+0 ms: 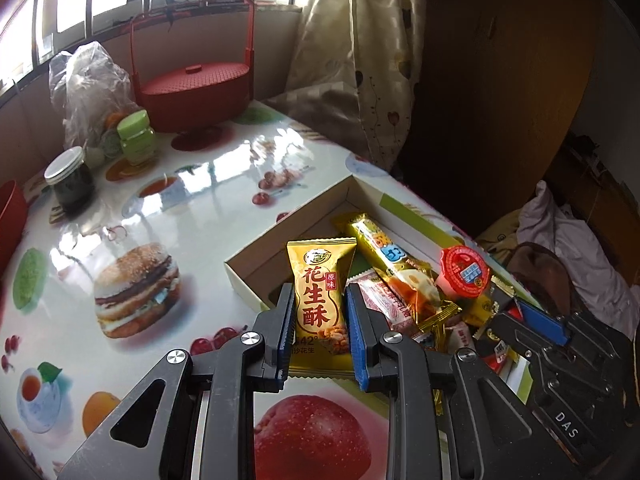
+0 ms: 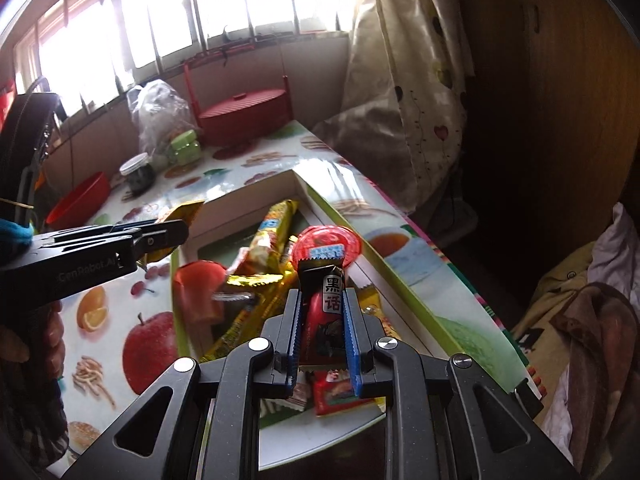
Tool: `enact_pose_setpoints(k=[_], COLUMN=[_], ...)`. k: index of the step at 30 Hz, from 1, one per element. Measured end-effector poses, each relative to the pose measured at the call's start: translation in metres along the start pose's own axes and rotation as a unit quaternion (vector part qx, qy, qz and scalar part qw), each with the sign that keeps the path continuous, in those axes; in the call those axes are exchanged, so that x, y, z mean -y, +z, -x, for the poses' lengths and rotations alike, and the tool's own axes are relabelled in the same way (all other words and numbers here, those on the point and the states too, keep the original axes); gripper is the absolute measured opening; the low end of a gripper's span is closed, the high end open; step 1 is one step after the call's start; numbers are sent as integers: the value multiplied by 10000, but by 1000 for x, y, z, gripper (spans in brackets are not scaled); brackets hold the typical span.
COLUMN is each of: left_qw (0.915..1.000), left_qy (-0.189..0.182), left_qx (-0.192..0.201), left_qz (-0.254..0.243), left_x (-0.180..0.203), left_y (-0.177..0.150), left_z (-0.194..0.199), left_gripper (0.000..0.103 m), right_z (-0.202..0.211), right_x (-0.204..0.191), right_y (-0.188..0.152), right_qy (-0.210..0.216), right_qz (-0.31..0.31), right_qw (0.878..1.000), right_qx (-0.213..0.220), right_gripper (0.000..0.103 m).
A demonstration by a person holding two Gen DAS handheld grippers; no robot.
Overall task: Organize snacks
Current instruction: 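Lower both tools into the box and open them to drop the packets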
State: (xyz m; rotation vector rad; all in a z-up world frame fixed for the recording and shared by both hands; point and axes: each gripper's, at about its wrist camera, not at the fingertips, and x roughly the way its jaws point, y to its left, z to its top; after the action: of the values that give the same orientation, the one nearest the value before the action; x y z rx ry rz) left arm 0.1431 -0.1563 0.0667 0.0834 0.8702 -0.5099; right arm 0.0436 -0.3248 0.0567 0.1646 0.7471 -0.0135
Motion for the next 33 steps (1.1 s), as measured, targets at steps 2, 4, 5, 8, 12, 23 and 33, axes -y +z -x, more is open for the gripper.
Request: enact_pose_setpoints(k=[2, 4, 5, 8, 12, 23, 33], left_qw=[10000, 10000, 10000, 10000, 9999, 9999, 9999], left_qy=[-5, -2, 12, 32, 48, 27, -41], left_qx=[-48, -78, -89, -85, -94, -111, -108], left_qz=[-16, -23, -19, -4, -8, 36, 98], left_x=[2, 4, 4, 3, 3, 2, 0], left_y=[-1, -1, -1, -1, 0, 1, 1], left_z=[-4, -7, -9, -11, -14, -18, -15], left_gripper=[25, 25, 25, 25, 25, 26, 36], right_z=[-1, -3, -3, -5, -8, -11, -10], right_x=[2, 4, 5, 7, 9, 10, 11], right_y=[-2, -3, -4, -5, -7, -6, -7], right_qy=[-28, -58, -60, -82, -114, -113, -141], right_qz=[-10, -24, -36, -57, -85, -127, -241], right_qw=[10000, 10000, 10000, 9999, 9999, 9998, 9996], right_qx=[-16, -29, -37, -56, -79, -76, -81], right_gripper=[19, 19, 19, 19, 19, 21, 31])
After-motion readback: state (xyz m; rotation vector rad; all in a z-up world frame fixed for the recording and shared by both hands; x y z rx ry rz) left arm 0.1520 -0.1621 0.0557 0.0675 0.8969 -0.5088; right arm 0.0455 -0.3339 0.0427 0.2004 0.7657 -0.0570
